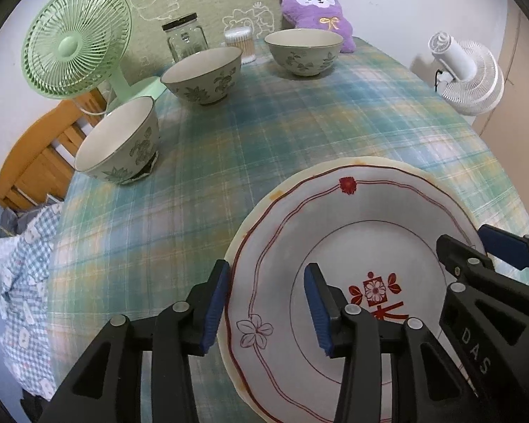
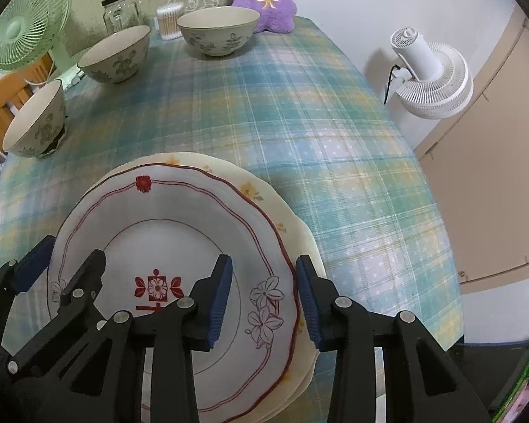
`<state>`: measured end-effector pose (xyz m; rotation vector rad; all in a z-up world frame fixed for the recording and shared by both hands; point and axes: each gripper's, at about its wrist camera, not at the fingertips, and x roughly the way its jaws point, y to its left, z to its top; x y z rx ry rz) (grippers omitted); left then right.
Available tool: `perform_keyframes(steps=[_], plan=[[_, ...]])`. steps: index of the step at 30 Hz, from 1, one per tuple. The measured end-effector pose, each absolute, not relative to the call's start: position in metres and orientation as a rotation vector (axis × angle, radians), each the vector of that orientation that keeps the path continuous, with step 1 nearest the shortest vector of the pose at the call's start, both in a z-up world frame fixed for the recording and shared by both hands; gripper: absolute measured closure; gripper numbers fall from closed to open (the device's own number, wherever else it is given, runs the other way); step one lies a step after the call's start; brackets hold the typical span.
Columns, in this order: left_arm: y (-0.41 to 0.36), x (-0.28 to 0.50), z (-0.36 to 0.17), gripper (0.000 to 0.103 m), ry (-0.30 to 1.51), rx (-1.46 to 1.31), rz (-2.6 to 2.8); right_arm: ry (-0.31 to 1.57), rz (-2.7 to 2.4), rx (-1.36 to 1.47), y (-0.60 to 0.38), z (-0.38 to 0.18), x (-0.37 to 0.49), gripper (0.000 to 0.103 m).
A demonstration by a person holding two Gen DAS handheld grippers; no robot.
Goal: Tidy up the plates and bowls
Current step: 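Lower the red-rimmed plate onto the stack and open both grippers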
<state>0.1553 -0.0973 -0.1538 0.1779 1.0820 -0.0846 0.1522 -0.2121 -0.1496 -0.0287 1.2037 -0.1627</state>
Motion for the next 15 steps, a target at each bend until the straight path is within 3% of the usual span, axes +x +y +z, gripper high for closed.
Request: perform_keyframes(steps=[5,15], plan=[[-0.088,0.157,-0.150,0.045,1.113,0.105,-0.161,1.206,-0.145,0.009,-0.216,-0.146,0.149,0.059],[-0.065,0.152,-0.100,0.035,1.090,0.004,-0.124,1.112,-0.115,0.053,-0.214,-0.091,0.144,0.035]])
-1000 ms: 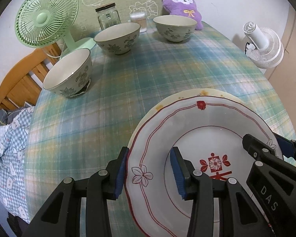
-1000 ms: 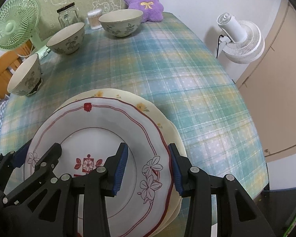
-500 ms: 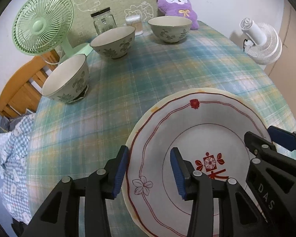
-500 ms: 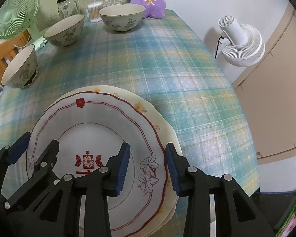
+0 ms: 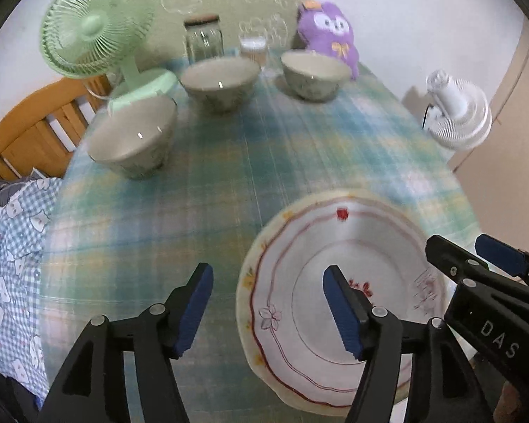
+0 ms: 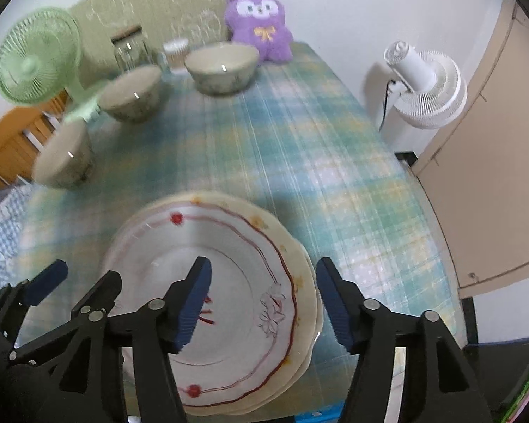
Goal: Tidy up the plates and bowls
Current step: 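Lower the red-rimmed plate onto the stack and open both grippers, then move both grippers to a large green-rimmed bowl and close on its rim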
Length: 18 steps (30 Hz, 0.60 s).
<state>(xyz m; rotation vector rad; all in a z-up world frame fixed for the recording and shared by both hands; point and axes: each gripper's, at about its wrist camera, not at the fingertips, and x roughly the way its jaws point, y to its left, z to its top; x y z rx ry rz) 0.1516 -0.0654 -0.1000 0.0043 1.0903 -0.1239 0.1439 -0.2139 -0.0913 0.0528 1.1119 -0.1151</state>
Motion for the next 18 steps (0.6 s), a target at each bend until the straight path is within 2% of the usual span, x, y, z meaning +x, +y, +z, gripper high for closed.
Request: perform_keyframes(steps=[4,8,18], plan=[[-0.057,0.153,-0.072,0.028,1.048,-0.023,-0.064,1.039,-0.076,0.055,-0.210,-0.063,0.146,0.034],[-0.046,0.150,-0.049,0.015,0.982,-0.038,0.000,1.007,0.014,0.050,-0.203,-0.042,0.156,0.034],[-0.001,0.171,-0.033,0.015,0.956,-0.050,0.023,0.943,0.064,0.013,-0.160,-0.022,0.178,0.030]])
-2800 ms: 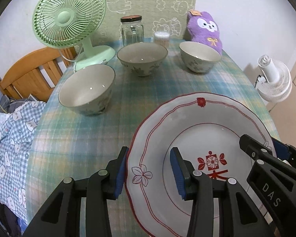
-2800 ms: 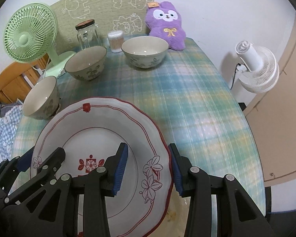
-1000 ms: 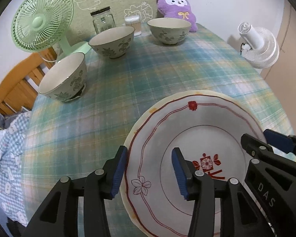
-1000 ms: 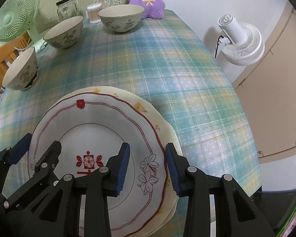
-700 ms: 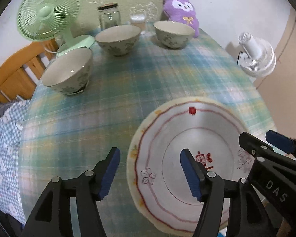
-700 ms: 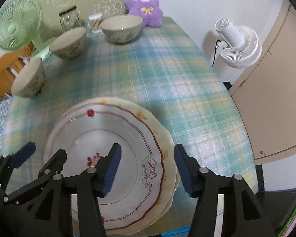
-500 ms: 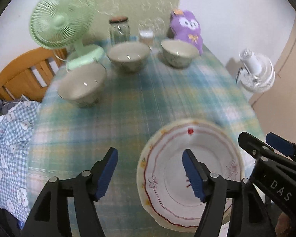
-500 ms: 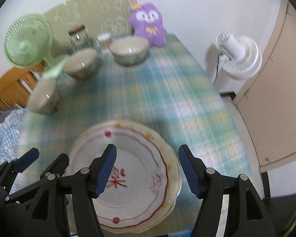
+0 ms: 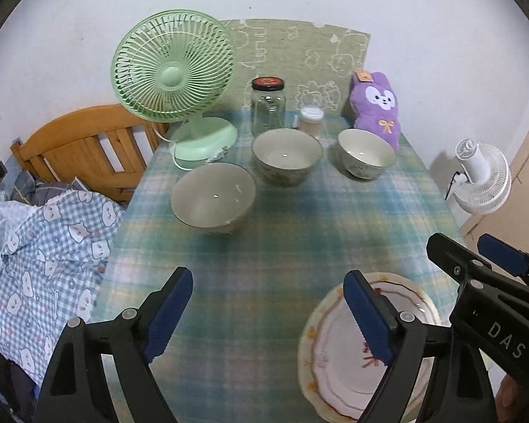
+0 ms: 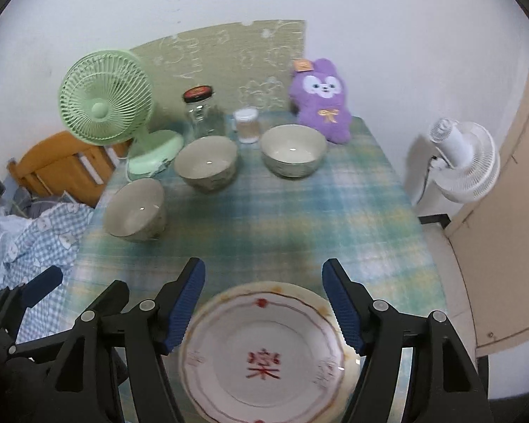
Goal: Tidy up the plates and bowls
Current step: 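Move both grippers to a large green-rimmed bowl and close on its rim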
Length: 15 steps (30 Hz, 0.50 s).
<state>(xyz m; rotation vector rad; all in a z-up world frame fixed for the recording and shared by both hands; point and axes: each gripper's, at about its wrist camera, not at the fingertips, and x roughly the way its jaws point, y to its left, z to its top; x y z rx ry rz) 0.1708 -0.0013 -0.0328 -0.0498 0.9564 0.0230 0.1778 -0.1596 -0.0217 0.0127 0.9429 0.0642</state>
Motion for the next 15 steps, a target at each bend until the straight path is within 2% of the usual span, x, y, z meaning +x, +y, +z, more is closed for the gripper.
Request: perform_keyframes(steps=[15], plan=[[0.087,0.234,-0.053,0.016,0.957,-0.087,-0.047,0.917,0.056,0.113,-0.074,-0.036,0.229,0.030]])
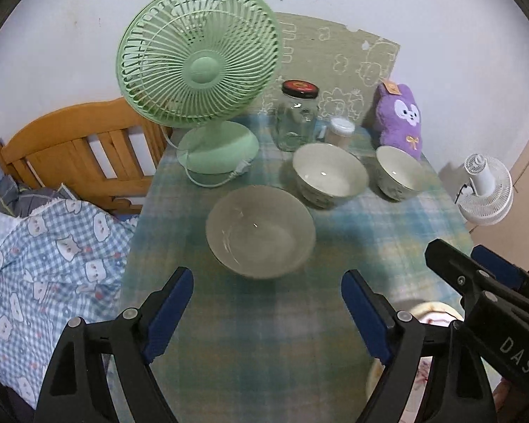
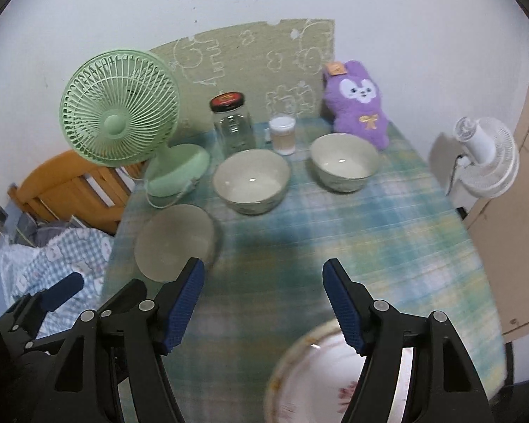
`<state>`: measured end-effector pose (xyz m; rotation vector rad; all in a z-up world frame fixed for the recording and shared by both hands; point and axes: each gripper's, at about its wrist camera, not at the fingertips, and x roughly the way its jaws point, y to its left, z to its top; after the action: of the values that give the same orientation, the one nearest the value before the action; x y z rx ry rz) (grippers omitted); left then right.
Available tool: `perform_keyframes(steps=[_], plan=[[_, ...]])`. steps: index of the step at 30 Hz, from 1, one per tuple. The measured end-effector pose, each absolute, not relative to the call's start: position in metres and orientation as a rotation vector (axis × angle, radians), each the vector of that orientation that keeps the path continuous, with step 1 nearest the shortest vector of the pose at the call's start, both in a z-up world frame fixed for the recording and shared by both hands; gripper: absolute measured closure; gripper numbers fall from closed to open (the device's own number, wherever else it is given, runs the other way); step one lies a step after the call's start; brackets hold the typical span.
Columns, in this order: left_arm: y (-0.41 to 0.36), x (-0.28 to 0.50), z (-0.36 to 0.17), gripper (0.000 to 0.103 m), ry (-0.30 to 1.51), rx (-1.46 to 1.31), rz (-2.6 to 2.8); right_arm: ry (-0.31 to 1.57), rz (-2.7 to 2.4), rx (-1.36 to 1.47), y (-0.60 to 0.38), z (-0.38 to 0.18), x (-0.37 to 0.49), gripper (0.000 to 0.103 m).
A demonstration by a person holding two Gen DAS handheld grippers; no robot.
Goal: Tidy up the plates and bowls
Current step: 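Move both grippers to a large green-rimmed bowl and close on its rim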
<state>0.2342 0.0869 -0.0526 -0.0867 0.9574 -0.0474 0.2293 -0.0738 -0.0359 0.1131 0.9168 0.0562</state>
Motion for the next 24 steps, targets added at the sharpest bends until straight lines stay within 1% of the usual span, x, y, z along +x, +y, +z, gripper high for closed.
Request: perform_keyframes(steps=[4,12,17,18,21,23,24], plan=[[0.102,0.251,-0.064,0.017,0.959,-0.080,-0.028,0.914,0.059,0.098,-0.054,-0.046,0.246,0.030],[0.111,0.284,-0.091,0.034,0.977,-0.024,-0.031,0.957,0.032,0.036,-0.018,-0.074,0.283,0.030],[0.116,0.302,-0.108,0.039,0.982,-0.020,-0.016,0.962,-0.011,0.036,-0.007,-0.092,0.302,0.030],[0.116,0.305,-0.112,0.043,0.983,-0.018,-0.013,0.960,-0.012,0.032,-0.005,-0.096,0.306,0.030],[0.119,0.315,-0.123,0.050,1.004,-0.019,-0.008,0.974,-0.018,0.028,-0.004,-0.107,0.316,0.030],[0.120,0.320,-0.129,0.053,1.016,-0.022,-0.001,0.987,-0.016,0.039,-0.003,-0.113,0.321,0.031],[0.121,0.323,-0.133,0.056,1.024,-0.019,0.005,0.996,-0.012,0.046,-0.002,-0.118,0.324,0.035]])
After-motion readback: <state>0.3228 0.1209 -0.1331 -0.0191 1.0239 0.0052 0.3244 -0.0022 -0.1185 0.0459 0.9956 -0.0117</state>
